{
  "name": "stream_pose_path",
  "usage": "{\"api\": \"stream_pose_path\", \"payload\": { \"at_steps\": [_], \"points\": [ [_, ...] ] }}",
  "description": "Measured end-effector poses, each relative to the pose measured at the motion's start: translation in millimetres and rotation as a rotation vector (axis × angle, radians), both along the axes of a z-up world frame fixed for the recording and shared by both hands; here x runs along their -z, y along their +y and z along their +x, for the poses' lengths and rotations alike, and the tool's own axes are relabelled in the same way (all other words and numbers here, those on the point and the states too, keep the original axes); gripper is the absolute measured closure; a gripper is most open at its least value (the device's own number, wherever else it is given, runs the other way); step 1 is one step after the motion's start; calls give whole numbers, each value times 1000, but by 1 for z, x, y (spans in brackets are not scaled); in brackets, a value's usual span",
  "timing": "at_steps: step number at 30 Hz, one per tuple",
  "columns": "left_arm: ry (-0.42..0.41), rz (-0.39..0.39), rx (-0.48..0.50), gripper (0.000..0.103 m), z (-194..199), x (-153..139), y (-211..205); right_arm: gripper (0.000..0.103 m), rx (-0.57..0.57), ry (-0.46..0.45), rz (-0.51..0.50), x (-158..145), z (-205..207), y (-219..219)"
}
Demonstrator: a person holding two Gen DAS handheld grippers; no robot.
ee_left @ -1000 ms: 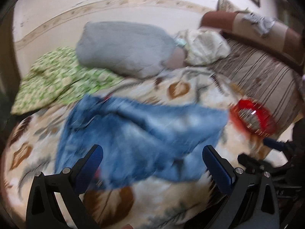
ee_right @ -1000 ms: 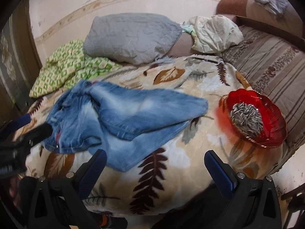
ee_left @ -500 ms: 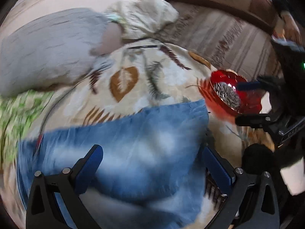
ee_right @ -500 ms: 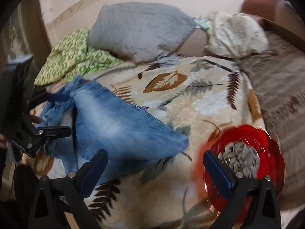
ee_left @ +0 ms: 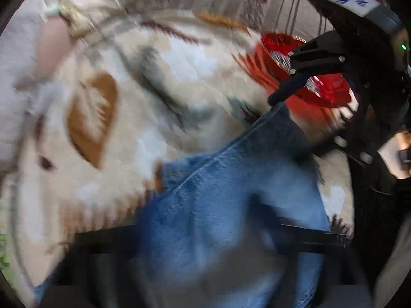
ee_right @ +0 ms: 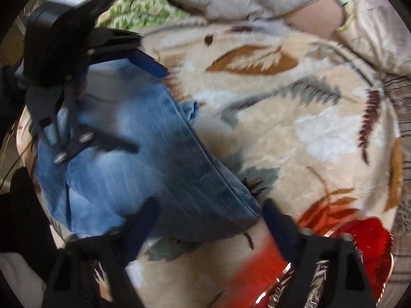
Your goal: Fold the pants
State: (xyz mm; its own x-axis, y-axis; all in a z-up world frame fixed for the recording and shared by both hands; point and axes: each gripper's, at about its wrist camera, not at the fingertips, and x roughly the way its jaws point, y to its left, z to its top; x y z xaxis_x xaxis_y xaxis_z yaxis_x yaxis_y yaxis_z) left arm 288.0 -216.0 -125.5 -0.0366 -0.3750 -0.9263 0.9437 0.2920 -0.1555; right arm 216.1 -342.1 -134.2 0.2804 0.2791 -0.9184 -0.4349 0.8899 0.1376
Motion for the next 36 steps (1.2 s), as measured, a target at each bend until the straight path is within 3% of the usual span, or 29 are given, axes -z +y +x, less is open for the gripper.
{"api": "stream_pose_path", "payload": {
  "at_steps": [2, 6, 10, 14, 17, 20, 22, 25, 29, 31, 32, 34, 35, 36],
  "points": [
    [-15, -9, -1, 80, -7, 0, 4, 68, -23, 18, 4, 5, 0, 2],
    [-85, -15, -31, 99, -21, -21, 17, 78, -28, -32, -2, -8, -13, 5],
    [-207, -54, -55, 100, -39, -67, 26, 83, -10, -108, 41, -46, -29, -1],
    [-327, -156, -99, 101, -52, -133, 36, 84, 23, -208, 101, -104, -45, -12],
    [-379, -238, -120, 101, -48, -174, 38, 85, 48, -258, 166, -146, -52, -23],
    [-420, -273, -134, 101, -39, -193, 36, 86, 54, -293, 170, -178, -57, -28],
    [-424, -262, -174, 101, -21, -189, 32, 86, 67, -316, 116, -194, -50, -29],
    [-407, -211, -277, 101, 25, -161, 19, 86, 132, -293, 41, -186, -6, -35],
    [-353, -129, -405, 101, 87, -103, -1, 86, 308, -192, -23, -121, 90, -58],
    [-354, -70, -462, 100, 106, -78, -6, 85, 391, -134, -43, -89, 118, -72],
    [-312, -50, -505, 97, 113, -68, -3, 85, 441, -97, -62, -72, 128, -77],
    [-247, -65, -544, 67, 115, -62, 5, 83, 525, -38, -31, -51, 133, -89],
    [-254, -71, -555, 31, 109, -63, 11, 72, 525, -28, 10, -47, 130, -92],
    [-280, -69, -565, 11, 103, -65, 15, 40, 509, -31, 32, -47, 123, -93]
  ]
}}
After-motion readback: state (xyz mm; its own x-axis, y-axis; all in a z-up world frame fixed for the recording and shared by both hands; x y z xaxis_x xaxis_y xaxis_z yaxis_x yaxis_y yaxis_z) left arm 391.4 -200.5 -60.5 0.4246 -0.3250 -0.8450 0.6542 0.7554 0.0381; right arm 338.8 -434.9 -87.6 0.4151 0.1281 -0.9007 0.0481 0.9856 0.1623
